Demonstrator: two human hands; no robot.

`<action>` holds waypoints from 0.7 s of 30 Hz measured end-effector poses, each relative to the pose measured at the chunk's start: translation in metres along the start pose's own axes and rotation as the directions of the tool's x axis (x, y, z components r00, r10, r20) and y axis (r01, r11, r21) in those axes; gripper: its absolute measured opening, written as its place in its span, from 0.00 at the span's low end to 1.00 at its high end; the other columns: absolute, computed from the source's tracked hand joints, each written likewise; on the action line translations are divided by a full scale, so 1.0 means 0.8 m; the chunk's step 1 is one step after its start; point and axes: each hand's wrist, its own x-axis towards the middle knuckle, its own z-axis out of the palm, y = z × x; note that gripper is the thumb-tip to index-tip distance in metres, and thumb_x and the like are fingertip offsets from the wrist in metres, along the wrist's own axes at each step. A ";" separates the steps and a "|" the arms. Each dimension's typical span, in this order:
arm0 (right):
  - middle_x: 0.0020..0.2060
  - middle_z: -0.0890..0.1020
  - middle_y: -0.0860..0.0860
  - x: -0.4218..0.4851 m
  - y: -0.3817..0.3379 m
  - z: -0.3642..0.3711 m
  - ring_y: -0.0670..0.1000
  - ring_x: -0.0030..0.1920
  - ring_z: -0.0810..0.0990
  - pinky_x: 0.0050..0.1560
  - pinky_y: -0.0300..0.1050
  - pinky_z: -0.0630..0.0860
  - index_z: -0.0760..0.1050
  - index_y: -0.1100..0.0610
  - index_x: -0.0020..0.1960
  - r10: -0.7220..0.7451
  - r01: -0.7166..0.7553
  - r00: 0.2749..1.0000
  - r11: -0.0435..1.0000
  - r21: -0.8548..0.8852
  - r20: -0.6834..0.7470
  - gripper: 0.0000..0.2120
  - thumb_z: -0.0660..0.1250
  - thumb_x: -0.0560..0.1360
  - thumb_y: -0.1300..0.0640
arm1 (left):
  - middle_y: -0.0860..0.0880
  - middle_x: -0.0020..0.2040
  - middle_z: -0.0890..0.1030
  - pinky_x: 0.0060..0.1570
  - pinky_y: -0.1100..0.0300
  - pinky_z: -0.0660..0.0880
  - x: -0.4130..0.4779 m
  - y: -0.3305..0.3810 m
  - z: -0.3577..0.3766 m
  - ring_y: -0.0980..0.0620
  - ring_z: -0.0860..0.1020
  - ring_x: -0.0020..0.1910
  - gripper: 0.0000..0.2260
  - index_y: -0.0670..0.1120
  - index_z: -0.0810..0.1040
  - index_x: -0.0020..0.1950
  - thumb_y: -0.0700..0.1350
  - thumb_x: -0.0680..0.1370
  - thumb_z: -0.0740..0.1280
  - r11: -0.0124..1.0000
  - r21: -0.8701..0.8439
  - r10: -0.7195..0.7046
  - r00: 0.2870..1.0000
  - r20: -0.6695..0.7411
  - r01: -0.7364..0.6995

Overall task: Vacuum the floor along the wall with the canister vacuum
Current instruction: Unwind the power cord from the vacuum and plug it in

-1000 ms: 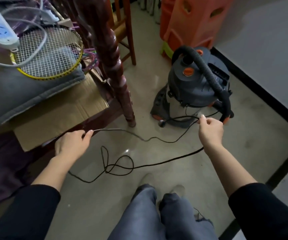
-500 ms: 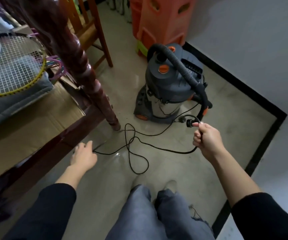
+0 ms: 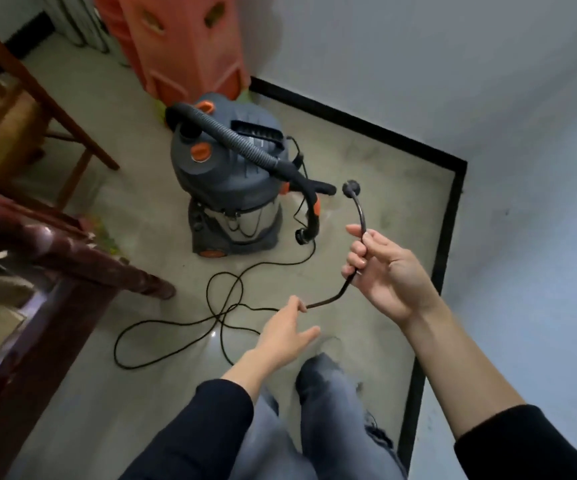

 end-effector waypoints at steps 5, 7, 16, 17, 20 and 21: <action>0.27 0.64 0.49 0.015 -0.065 -0.064 0.47 0.27 0.62 0.31 0.41 0.63 0.73 0.56 0.61 -0.008 0.009 1.000 0.999 0.035 -0.024 0.12 0.56 0.81 0.58 | 0.52 0.54 0.81 0.53 0.54 0.73 0.056 0.061 0.023 0.49 0.78 0.54 0.11 0.50 0.73 0.59 0.54 0.81 0.60 0.983 0.125 0.136 0.990 0.023 -0.137; 0.26 0.64 0.49 0.025 -0.099 -0.096 0.47 0.26 0.62 0.33 0.42 0.63 0.74 0.57 0.58 -0.033 0.027 0.992 0.998 -0.056 -0.119 0.10 0.57 0.81 0.56 | 0.48 0.46 0.80 0.43 0.54 0.71 0.076 0.080 0.029 0.46 0.77 0.45 0.10 0.47 0.72 0.53 0.53 0.82 0.58 0.934 0.284 0.188 0.974 0.127 -0.217; 0.28 0.67 0.48 0.078 -0.212 -0.265 0.47 0.26 0.66 0.34 0.41 0.71 0.71 0.55 0.46 -0.069 0.112 0.873 0.992 0.060 -0.483 0.06 0.60 0.81 0.57 | 0.43 0.52 0.79 0.42 0.54 0.67 0.159 0.088 0.028 0.42 0.77 0.51 0.10 0.44 0.70 0.55 0.49 0.84 0.55 0.698 0.693 -0.106 0.932 0.347 -0.179; 0.27 0.67 0.48 0.084 -0.219 -0.280 0.47 0.25 0.66 0.34 0.41 0.70 0.71 0.56 0.44 -0.075 0.128 0.854 0.989 0.069 -0.515 0.07 0.60 0.81 0.58 | 0.42 0.53 0.79 0.41 0.56 0.66 0.162 0.087 0.028 0.42 0.77 0.52 0.10 0.44 0.69 0.54 0.49 0.84 0.54 0.707 0.692 -0.147 0.929 0.340 -0.141; 0.27 0.66 0.48 0.099 -0.234 -0.314 0.47 0.24 0.64 0.33 0.42 0.69 0.69 0.56 0.42 -0.091 0.136 0.817 0.990 0.037 -0.569 0.09 0.60 0.81 0.57 | 0.43 0.54 0.80 0.43 0.57 0.67 0.175 0.096 0.034 0.43 0.77 0.54 0.09 0.44 0.72 0.55 0.48 0.83 0.57 0.787 0.616 -0.217 0.916 0.336 -0.040; 0.27 0.65 0.48 0.105 -0.236 -0.320 0.47 0.23 0.64 0.32 0.42 0.68 0.69 0.56 0.42 -0.094 0.136 0.813 0.990 0.030 -0.575 0.10 0.60 0.81 0.56 | 0.44 0.55 0.81 0.45 0.58 0.70 0.184 0.104 0.038 0.44 0.78 0.54 0.09 0.45 0.74 0.57 0.47 0.82 0.58 0.814 0.581 -0.234 0.913 0.334 -0.003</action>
